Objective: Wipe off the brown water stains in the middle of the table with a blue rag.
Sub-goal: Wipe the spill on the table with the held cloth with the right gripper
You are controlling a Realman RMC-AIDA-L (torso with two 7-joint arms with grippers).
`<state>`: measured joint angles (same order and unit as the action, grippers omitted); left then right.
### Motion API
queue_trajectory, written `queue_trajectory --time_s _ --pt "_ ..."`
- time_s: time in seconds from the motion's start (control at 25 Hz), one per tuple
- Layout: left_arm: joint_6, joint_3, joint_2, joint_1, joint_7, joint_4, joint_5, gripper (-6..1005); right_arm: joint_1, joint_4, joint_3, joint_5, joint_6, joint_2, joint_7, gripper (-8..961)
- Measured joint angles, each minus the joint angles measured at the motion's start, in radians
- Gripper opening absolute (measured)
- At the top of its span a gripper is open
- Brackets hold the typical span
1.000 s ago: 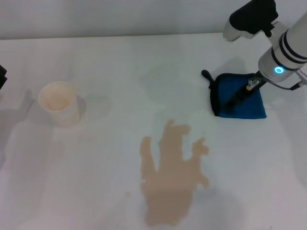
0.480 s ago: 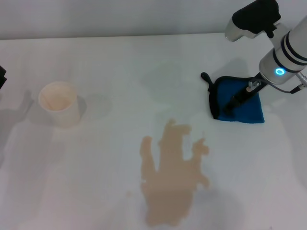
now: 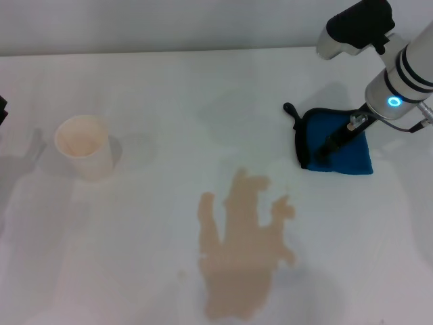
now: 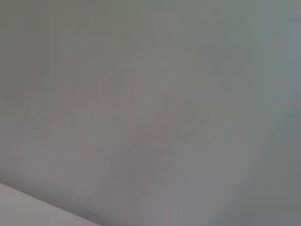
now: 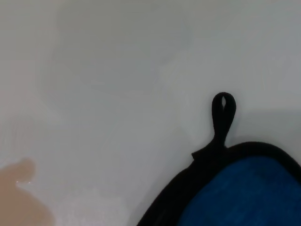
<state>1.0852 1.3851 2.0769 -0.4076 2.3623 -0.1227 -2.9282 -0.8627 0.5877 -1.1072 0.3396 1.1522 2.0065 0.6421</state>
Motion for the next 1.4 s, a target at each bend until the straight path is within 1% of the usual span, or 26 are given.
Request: queue_trajectory --time_s 0.52,0.72,1.2,1.28,1.4 --pt "0.001 0.000 0.000 0.000 0.000 -0.001 0.000 877 0.001 0.031 -0.001 -0.003 0.063 -0.002 0.006 695" --pt "0.001 0.000 0.000 0.000 0.000 -0.002 0.000 877 0.003 0.042 -0.007 -0.005 0.070 -0.002 0.006 638" --pt "-0.003 0.000 0.000 -0.004 0.000 -0.002 0.000 877 0.004 0.050 -0.008 -0.009 0.075 -0.003 0.009 584" --pt "-0.003 0.000 0.000 -0.004 0.000 -0.002 0.000 877 0.005 0.063 -0.008 -0.010 0.079 -0.003 0.009 528" --pt "-0.004 0.000 0.000 -0.004 0.000 -0.002 0.000 877 0.006 0.078 -0.007 -0.014 0.080 -0.002 0.009 479"
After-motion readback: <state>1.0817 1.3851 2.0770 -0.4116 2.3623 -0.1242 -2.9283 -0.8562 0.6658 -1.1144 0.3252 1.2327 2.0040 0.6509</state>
